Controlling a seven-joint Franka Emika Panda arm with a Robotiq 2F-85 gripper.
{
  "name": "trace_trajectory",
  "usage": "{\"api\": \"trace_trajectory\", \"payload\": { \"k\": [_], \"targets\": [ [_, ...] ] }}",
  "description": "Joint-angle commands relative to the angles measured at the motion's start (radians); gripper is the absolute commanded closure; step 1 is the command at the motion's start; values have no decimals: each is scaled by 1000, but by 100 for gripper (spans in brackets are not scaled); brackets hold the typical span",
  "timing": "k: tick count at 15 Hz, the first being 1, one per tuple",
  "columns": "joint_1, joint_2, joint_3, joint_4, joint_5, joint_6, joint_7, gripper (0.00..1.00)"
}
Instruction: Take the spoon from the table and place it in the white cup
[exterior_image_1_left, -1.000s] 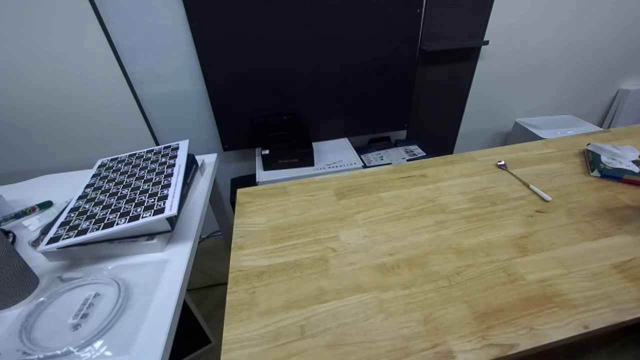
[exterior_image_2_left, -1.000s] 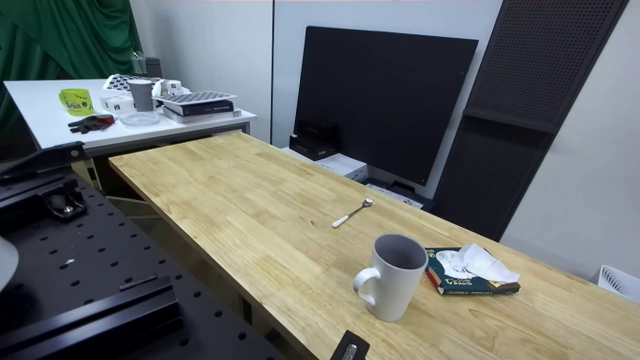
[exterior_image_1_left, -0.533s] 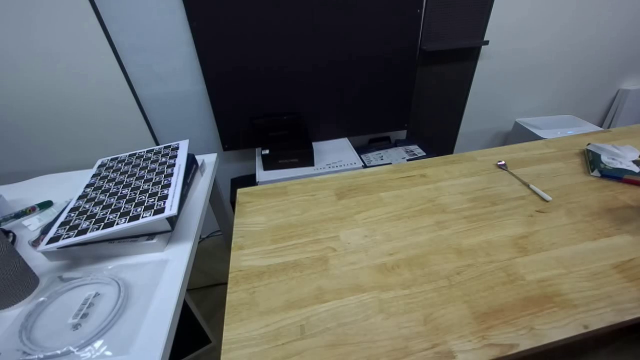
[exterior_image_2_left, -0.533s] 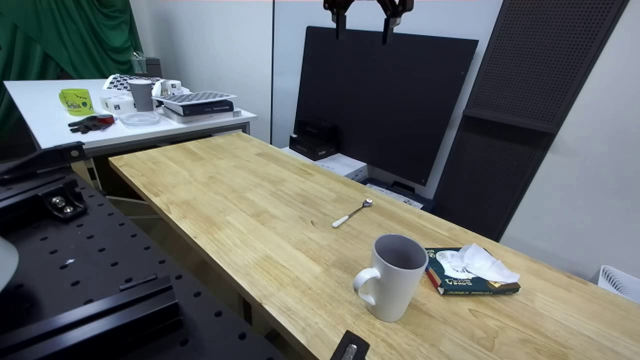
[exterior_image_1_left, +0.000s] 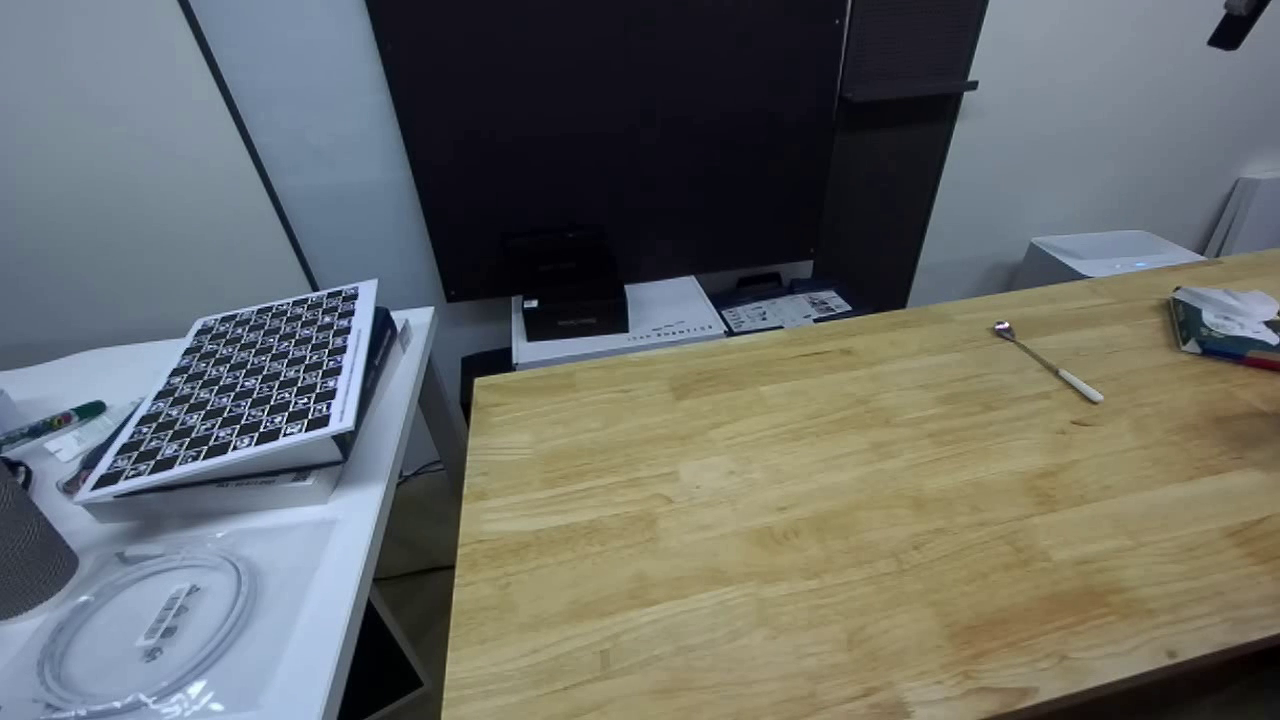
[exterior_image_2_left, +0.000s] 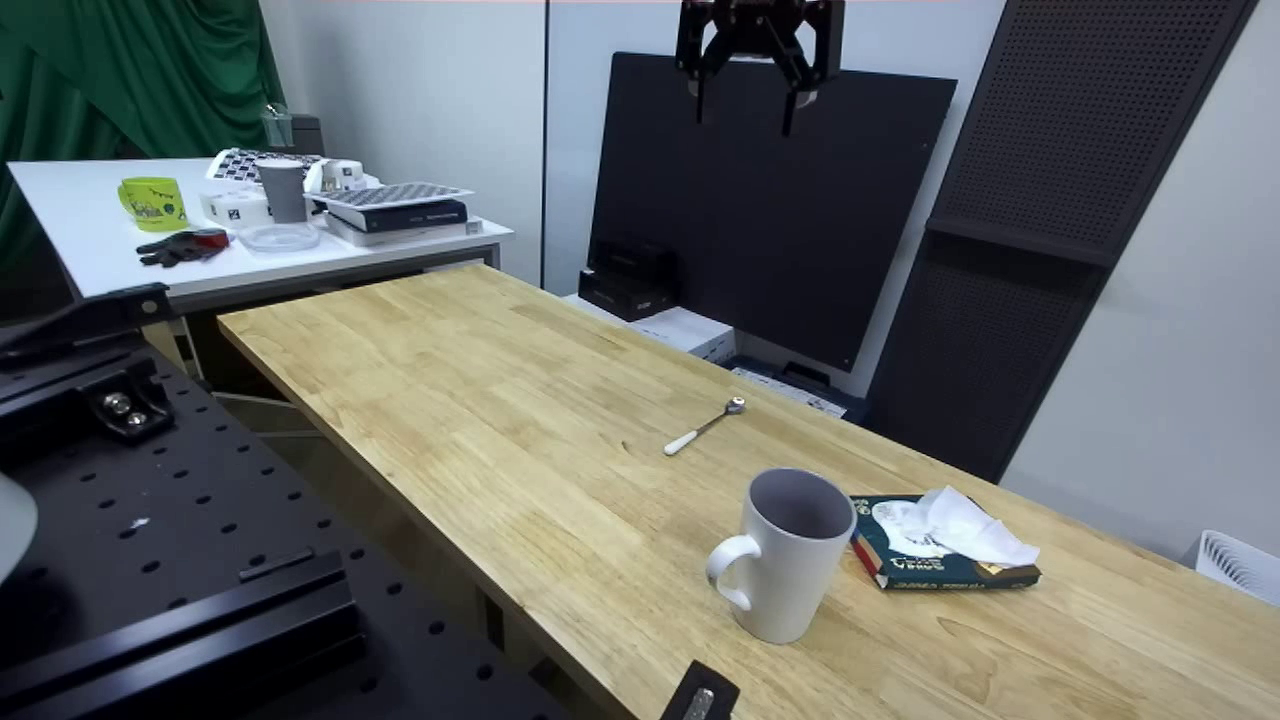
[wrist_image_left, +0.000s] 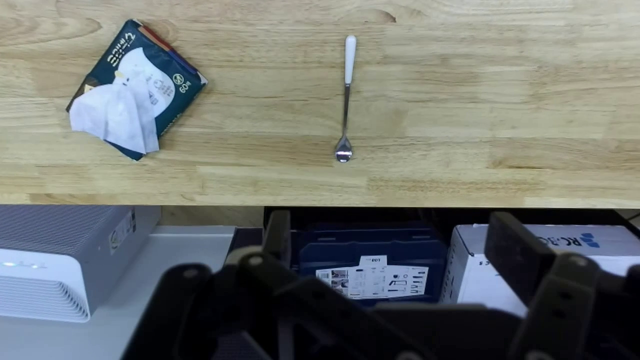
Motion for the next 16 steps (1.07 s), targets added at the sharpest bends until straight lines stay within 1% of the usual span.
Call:
{"api": "trace_trajectory", "payload": {
  "k": [1,5,6,7,16],
  "targets": [
    [-4,49,5,71,10,-35,14,0],
    [-6,65,7,99,11,-74,6,0],
    [-2,66,1,103,-7,-85,19,0],
    [-4,45,5,58,-3,-45,0,0],
    [-4,52,4,72,-3,-61,0,0]
  ]
}}
